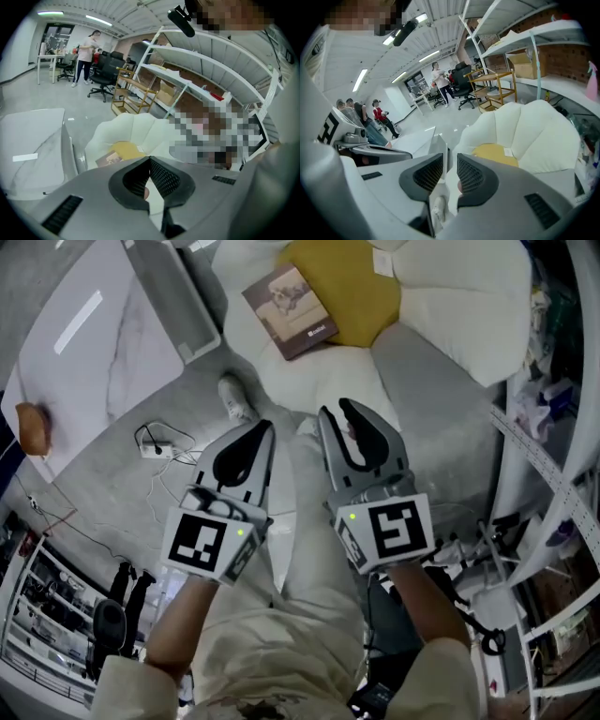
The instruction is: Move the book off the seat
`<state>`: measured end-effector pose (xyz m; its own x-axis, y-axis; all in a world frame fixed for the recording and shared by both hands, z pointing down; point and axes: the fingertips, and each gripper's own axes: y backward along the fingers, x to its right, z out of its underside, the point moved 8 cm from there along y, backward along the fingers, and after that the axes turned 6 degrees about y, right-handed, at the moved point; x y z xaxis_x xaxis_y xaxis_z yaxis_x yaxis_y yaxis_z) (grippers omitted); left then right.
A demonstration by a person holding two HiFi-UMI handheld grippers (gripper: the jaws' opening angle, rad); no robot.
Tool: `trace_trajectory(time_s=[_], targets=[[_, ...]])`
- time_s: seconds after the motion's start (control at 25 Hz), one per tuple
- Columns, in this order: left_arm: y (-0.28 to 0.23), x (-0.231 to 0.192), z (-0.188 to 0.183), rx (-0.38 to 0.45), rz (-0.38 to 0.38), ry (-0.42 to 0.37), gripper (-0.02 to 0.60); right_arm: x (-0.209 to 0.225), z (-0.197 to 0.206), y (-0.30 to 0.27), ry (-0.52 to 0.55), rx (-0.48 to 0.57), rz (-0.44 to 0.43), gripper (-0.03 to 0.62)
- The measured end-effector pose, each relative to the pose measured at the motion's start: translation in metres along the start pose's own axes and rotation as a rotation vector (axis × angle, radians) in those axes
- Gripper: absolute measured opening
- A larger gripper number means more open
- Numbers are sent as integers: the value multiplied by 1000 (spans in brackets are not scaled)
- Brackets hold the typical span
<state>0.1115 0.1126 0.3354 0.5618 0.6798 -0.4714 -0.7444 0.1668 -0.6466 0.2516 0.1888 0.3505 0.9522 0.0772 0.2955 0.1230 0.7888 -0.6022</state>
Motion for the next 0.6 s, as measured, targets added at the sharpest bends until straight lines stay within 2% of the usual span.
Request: trace_trajectory(time_s=[0.24,0.6], targets=[[-34,-22,29,-3,-18,23,12,25,32,-35,-35,-20,7,107],[-86,-43,46,-15,-40,16,12,63,71,-79,-90,-79,34,174]])
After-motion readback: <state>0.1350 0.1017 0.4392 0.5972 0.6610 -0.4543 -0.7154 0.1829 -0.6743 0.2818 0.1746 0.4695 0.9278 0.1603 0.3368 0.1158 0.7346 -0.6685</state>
